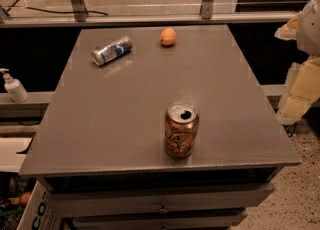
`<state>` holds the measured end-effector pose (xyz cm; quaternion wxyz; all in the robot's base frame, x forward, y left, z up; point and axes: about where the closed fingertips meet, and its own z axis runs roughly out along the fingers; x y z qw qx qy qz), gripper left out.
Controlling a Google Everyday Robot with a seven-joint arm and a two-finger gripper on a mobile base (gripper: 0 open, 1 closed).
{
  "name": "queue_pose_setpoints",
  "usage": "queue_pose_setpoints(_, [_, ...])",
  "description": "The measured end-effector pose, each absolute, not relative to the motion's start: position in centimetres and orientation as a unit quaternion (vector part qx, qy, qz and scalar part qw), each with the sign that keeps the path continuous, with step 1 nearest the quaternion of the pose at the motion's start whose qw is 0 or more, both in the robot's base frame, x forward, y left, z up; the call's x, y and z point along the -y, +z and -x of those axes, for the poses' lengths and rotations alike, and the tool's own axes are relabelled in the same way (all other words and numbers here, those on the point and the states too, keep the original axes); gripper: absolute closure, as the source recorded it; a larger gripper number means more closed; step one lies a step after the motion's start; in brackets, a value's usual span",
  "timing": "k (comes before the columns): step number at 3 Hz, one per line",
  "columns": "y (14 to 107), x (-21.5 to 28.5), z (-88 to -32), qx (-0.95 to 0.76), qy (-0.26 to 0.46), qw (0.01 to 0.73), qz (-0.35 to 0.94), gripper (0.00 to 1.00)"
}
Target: Place redbull can upright
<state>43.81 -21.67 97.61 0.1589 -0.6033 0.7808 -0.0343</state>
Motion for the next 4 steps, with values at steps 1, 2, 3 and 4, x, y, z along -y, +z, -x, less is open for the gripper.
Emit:
queue_pose_setpoints(1, [97.6, 21.7, -43.8, -0.781, -0.034, 0.159, 0.603, 0.0])
queue_pose_setpoints(2, [97.6, 21.1, -44.4, -0.771, -0.047, 0.162, 0.615, 0.0])
queue_pose_setpoints(3, [97.1, 19.8, -45.3, -0.754, -0.039, 0.165, 0.634, 0.0])
queue_pose_setpoints(4, [96.4, 17.3, -47.3, -0.724, -0.033, 0.164, 0.669, 0.0])
